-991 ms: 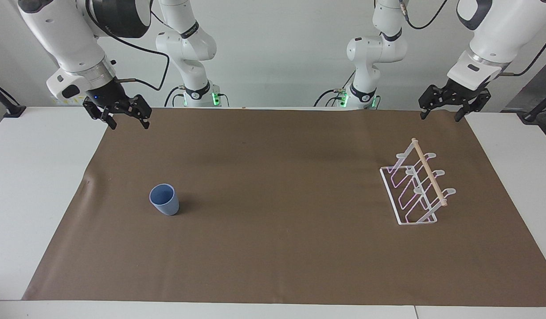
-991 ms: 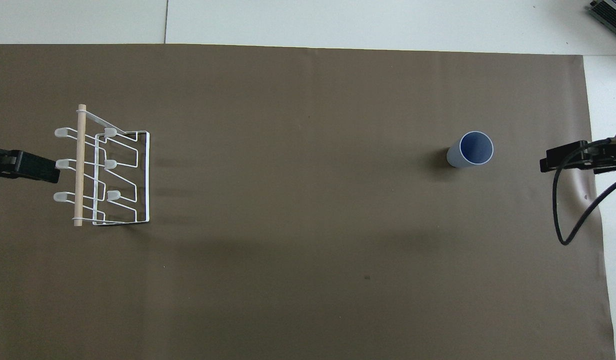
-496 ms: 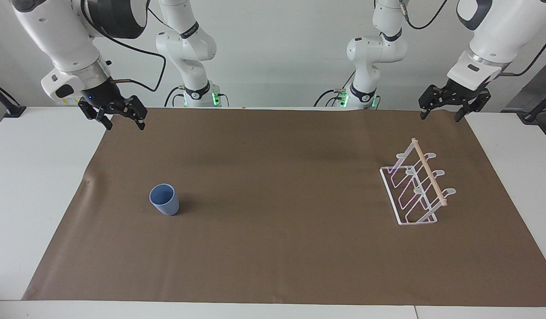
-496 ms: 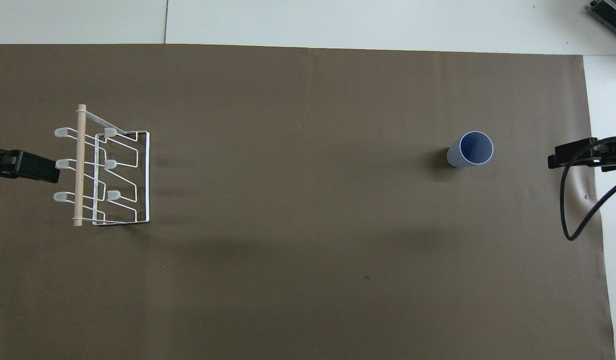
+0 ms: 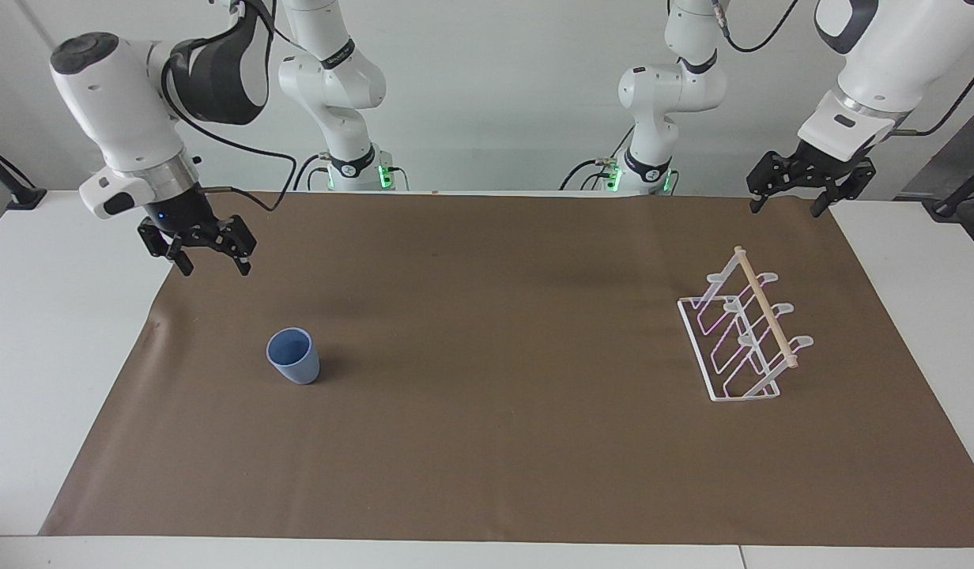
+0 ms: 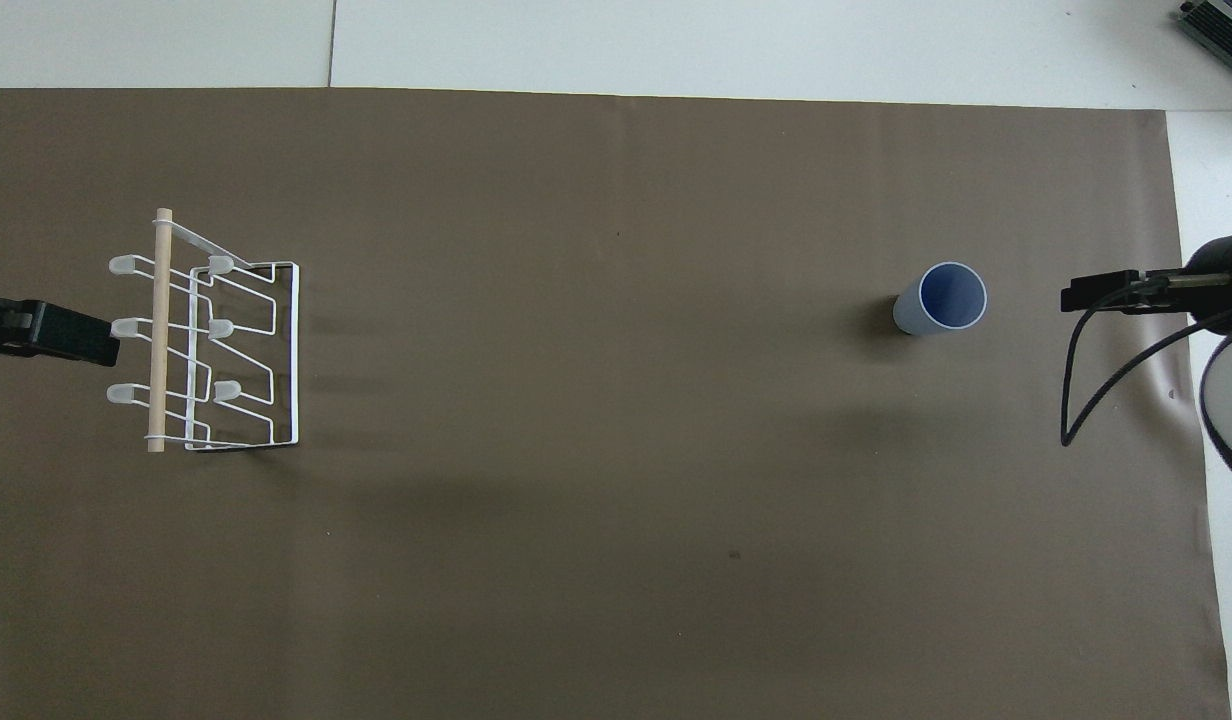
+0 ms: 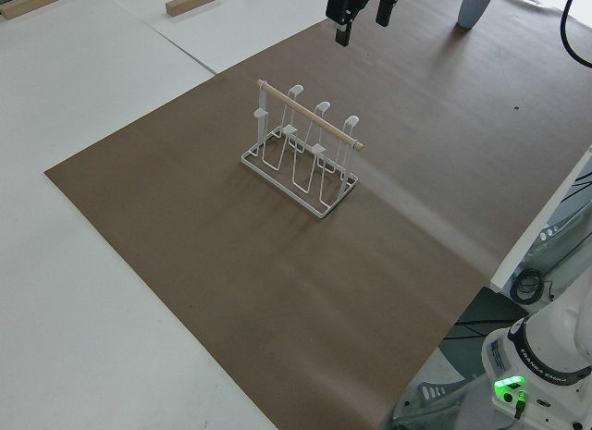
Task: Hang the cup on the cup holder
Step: 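Reach the right gripper to the rim of the blue cup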
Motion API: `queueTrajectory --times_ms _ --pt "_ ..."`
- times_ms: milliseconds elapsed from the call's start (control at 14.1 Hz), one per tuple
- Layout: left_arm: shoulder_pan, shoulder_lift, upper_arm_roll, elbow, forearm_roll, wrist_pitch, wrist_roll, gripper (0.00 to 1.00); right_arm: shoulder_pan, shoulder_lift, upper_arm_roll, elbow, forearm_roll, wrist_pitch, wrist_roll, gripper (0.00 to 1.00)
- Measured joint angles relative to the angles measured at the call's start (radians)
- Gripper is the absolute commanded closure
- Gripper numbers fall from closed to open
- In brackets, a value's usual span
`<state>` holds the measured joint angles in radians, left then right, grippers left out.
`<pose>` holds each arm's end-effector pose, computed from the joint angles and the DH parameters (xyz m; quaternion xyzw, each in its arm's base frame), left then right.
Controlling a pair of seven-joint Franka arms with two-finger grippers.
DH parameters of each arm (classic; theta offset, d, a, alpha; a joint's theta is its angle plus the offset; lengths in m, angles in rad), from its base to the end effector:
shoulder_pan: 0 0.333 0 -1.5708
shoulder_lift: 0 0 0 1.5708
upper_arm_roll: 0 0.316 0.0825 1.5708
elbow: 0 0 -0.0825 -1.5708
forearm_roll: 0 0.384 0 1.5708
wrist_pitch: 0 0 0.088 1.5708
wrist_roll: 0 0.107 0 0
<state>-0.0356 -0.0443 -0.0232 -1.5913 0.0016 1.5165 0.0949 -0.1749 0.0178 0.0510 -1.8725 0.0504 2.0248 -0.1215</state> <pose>0.5341 -0.0316 0.6343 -0.9969 0.0767 0.0153 0.0010 0.5761 -0.0690 0.5110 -0.9974 0.0107 -0.0696 0.0154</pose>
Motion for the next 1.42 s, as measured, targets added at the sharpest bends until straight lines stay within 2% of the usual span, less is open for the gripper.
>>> queueTrajectory --times_ms 212,496,779,1062,1416 --pt "0.0 0.0 0.0 0.0 0.0 0.0 0.0 0.0 0.001 0.069 0.003 -0.054 0.0 0.136 0.0 0.0" --pt "0.0 0.0 0.0 0.0 0.0 0.0 0.0 0.0 0.001 0.139 0.003 -0.058 0.0 0.24 0.0 0.0" --pt "0.0 0.0 0.0 0.0 0.0 0.0 0.0 0.0 0.003 0.16 0.004 -0.072 0.0 0.32 0.0 0.0" --pt "0.0 0.0 0.0 0.0 0.0 0.0 0.0 0.0 0.016 0.213 0.01 -0.08 0.0 0.39 0.001 0.0" --pt "0.0 0.0 0.0 0.0 0.0 0.0 0.0 0.0 0.025 0.262 0.011 -0.085 0.0 0.431 0.011 0.0"
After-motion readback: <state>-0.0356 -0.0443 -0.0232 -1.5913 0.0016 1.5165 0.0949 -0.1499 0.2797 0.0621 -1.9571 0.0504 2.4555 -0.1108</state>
